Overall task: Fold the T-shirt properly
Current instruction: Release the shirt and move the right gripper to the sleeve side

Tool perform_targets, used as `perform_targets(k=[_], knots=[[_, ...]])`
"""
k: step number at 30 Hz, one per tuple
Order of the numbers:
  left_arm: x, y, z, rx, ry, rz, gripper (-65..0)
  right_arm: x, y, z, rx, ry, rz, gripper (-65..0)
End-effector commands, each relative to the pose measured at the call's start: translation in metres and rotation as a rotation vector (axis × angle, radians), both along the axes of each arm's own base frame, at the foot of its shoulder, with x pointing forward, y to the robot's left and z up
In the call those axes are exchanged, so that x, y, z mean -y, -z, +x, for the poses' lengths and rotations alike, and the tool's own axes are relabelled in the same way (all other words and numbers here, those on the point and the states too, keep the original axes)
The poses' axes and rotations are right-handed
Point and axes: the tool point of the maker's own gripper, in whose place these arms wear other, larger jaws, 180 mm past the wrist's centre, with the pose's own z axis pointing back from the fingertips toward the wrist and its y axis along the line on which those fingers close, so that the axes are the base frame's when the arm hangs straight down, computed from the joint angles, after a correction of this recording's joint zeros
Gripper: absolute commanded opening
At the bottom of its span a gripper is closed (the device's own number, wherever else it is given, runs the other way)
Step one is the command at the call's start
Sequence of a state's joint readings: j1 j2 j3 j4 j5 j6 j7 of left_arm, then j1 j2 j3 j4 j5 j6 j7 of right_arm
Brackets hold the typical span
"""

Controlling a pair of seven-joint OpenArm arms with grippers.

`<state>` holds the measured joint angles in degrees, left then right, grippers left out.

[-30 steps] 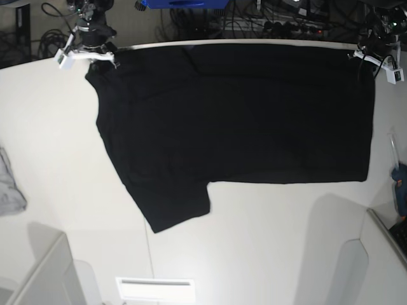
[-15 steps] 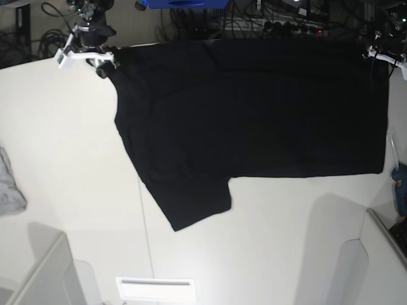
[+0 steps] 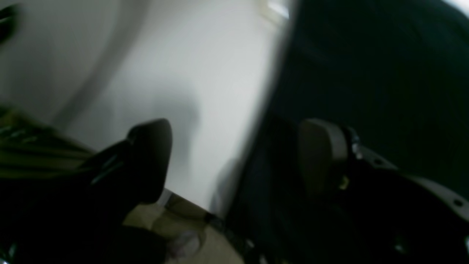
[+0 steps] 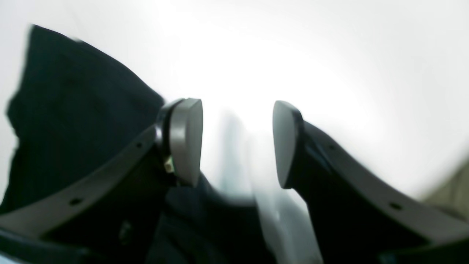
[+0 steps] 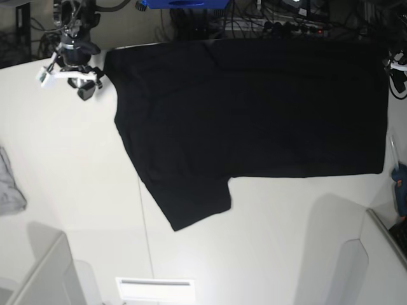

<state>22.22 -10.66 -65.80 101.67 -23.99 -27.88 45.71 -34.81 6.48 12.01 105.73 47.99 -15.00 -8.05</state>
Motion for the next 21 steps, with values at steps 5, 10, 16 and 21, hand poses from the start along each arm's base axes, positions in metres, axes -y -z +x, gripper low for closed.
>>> perform_targets(k=[5, 10, 16, 21], knots=[[-0.008, -0.019, 0.023, 0.058, 0.033, 0.039, -13.5, -0.030, -0.011, 0.052, 0.047, -0.166, 0.023, -36.5], [-0.003, -0.019, 0.038, 0.040, 0.094, 0.046, -13.5, -0.061, -0.015, 0.095, 0.049, -0.269, 0.084, -36.5], [-0.003, -0.019, 0.039, 0.042, 0.096, 0.047, -13.5, -0.081, -0.026, 0.147, 0.045, -0.349, 0.126, -36.5], [-0.005, -0.014, 0.037, 0.036, 0.084, 0.032, -13.5, -0.083, -0.021, 0.181, -0.005, -0.376, 0.152, -32.9]])
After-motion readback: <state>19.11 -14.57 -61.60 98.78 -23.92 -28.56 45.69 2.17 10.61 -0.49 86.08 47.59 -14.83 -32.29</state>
